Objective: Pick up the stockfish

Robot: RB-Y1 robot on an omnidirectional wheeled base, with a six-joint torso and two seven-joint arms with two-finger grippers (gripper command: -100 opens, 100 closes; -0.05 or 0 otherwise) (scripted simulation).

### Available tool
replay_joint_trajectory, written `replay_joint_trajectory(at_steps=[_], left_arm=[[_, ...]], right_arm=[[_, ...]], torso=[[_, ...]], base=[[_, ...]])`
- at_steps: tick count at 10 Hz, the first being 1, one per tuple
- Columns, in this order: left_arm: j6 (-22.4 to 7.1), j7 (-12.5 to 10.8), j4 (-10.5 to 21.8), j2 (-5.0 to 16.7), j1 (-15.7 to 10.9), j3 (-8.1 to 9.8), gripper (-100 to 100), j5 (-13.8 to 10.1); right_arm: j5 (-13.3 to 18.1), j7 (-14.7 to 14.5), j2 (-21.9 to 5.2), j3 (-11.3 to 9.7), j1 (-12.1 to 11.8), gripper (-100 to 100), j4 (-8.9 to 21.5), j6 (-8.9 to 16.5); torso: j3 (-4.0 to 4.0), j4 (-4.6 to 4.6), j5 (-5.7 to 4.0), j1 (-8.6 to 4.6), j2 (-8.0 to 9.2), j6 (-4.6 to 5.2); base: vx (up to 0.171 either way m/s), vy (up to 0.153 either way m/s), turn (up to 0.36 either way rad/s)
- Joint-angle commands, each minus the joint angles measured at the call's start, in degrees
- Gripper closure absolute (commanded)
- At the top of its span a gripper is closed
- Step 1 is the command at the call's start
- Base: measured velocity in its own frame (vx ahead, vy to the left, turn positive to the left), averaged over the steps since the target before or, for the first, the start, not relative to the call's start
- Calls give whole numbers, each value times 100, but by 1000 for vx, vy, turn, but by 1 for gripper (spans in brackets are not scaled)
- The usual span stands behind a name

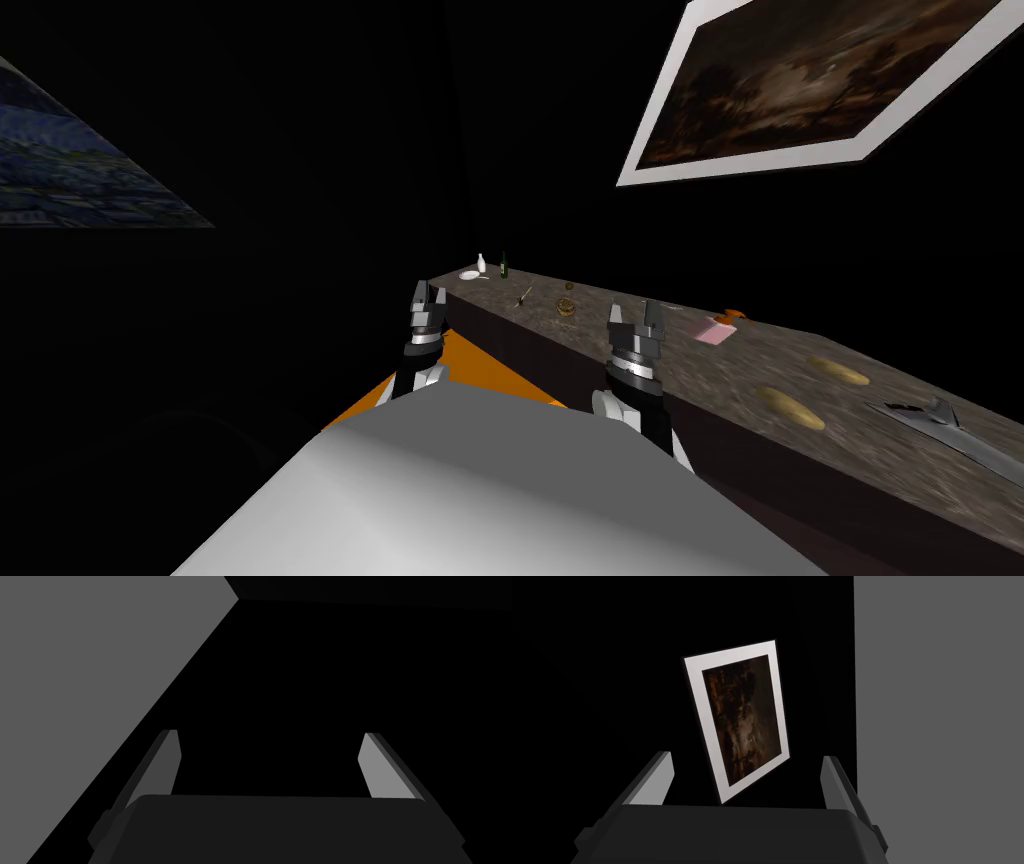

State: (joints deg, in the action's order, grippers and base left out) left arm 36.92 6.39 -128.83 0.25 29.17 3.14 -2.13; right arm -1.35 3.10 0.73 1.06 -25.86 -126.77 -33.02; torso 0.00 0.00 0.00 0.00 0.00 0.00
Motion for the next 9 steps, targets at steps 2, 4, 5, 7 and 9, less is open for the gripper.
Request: replay_joint_trajectory(at_steps=[2,4,5,7,9], left_arm=[[0,0,0,0,0,-1,0,0],[0,0,0,-1,0,-1,0,0],[0,0,0,-1,0,-1,0,0],[0,0,0,-1,0,-2,0,0],[0,0,0,-1,0,-1,0,0]], right_arm=[[57,-54,-437,-65,26,-100,47,-75],[99,-90,-698,-114,38,-100,85,-124],[152,-135,-918,-177,51,-100,136,-182],[217,-187,-1205,-256,62,-100,202,-248],[293,-247,-1482,-350,71,-100,286,-322]], torso=[[0,0,3,14,0,-1],[-2,-1,12,54,-3,-2],[-1,-1,11,46,-2,0],[-4,-2,14,63,-8,-2],[-4,-2,10,41,-7,-2]], base=[[4,80,75],[6,136,59],[16,124,86],[19,149,82],[22,95,64]])
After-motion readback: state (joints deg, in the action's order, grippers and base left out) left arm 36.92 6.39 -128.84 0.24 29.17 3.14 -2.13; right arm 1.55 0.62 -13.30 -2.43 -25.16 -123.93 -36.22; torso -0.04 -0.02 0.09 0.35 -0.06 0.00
